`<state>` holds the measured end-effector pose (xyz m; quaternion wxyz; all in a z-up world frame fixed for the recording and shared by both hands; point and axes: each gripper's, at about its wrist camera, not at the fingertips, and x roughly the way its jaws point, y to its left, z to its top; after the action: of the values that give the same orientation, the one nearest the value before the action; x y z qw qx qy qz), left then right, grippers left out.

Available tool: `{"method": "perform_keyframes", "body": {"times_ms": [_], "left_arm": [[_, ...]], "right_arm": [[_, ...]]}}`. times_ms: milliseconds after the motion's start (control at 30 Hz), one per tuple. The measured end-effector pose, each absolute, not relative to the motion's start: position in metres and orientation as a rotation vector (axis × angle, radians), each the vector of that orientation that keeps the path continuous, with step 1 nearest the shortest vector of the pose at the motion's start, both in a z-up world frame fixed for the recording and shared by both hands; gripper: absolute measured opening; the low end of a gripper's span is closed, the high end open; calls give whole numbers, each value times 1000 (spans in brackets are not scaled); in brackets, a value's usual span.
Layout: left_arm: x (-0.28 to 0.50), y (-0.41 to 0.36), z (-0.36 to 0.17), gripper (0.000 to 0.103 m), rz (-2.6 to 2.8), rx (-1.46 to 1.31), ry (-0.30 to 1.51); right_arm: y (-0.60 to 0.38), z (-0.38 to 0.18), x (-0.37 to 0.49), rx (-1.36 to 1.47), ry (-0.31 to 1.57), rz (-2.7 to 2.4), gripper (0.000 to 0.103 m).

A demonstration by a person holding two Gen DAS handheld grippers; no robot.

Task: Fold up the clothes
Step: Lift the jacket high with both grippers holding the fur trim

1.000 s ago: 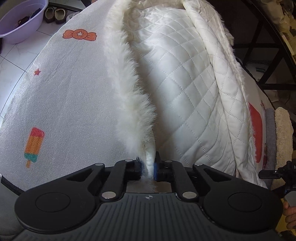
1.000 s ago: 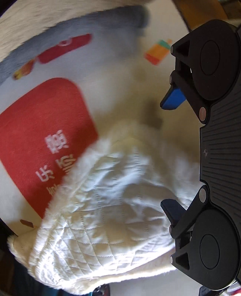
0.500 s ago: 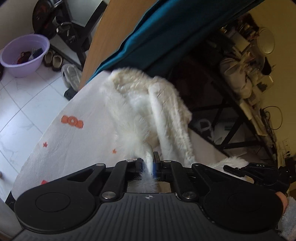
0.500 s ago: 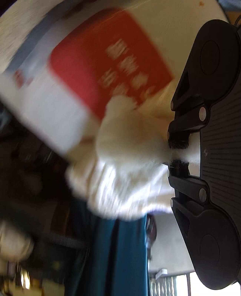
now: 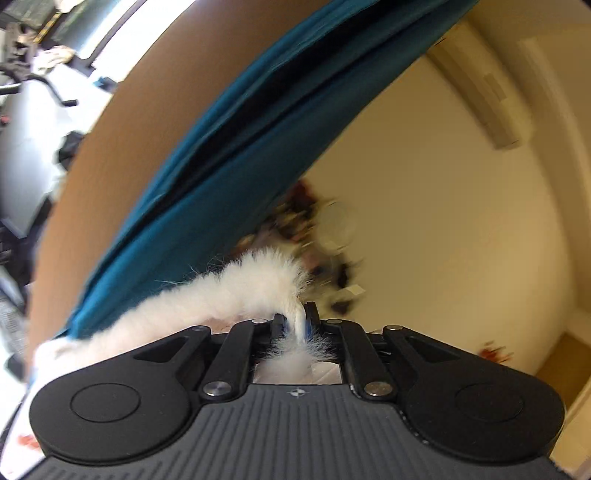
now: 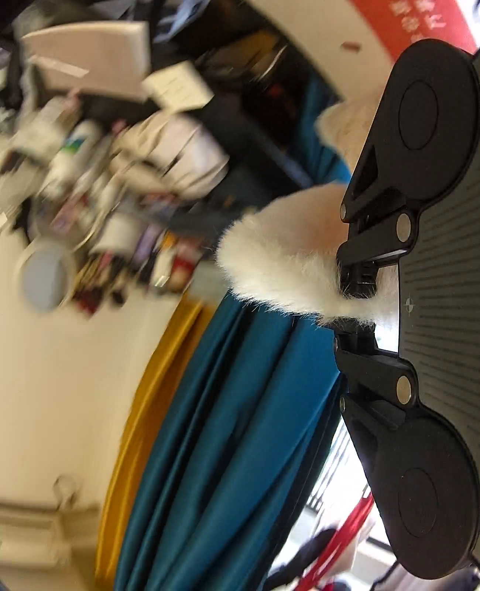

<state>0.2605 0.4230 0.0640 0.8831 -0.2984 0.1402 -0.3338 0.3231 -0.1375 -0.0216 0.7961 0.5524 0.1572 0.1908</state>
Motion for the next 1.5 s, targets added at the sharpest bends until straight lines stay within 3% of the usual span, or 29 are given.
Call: {"method": "perform_keyframes", "body": {"times_ms": [500,967,1200,1500], "left_arm": [[238,310,160,9,-1260,-848,43],[72,68,239,10,-1442,-731,-52],[36,-67,231,10,-1586,-878,73],[28,-213,202,10,-1719,-816,178]], "right_arm": [[-218,109,134,1029,2,424,6],[-406,173,-88,887,-200,413,6],[-498,207,-206,765,-187,228,6],[-570,214,-269,712,-73,6,6]]}}
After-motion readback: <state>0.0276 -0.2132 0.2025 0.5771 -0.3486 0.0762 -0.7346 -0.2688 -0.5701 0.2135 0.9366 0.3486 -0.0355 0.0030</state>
